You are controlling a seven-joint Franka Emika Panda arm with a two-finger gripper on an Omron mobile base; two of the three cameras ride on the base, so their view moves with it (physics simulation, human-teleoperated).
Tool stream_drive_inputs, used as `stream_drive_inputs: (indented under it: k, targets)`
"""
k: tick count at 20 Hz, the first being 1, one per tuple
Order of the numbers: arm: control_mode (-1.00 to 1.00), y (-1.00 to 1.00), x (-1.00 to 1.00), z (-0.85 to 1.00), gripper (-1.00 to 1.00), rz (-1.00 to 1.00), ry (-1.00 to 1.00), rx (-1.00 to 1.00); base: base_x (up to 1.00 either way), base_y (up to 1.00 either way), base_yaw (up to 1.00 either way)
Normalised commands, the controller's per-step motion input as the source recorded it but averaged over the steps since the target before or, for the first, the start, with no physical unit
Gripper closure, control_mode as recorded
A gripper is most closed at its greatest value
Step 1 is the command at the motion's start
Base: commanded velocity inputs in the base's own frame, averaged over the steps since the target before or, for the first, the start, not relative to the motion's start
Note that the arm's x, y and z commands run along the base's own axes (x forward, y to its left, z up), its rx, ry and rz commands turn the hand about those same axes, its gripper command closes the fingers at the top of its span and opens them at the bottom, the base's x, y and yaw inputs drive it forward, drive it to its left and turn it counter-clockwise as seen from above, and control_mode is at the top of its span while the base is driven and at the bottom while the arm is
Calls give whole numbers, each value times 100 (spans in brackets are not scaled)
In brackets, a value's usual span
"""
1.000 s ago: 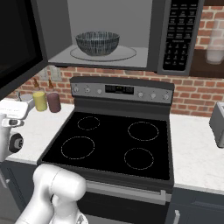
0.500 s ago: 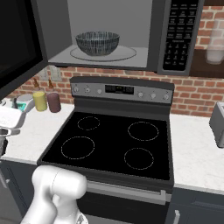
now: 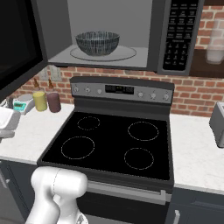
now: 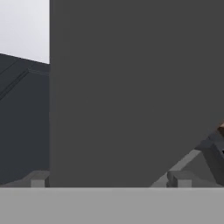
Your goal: Open the microwave, place the bowl with waffle inside the microwave, then close the microwave door and turn it on.
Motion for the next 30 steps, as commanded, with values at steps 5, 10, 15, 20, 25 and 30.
stream_drive_inputs:
  k: [5, 10, 15, 20, 25, 30]
  targets:
    - [-100, 0, -11, 14, -100, -35, -7, 0, 0, 0, 0]
    - [-100, -11, 0, 6, -100, -30, -4, 1, 0, 0, 0]
    - [-100, -35, 0, 0, -100, -19, -8, 18, 0, 0, 0]
    - [-100, -33, 0, 0, -100, -23, -11, 26, 0, 0, 0]
    - [-100, -30, 1, 0, -100, -26, -11, 29, 0, 0, 0]
    - [-100, -29, 0, 0, -100, -26, -9, 34, 0, 0, 0]
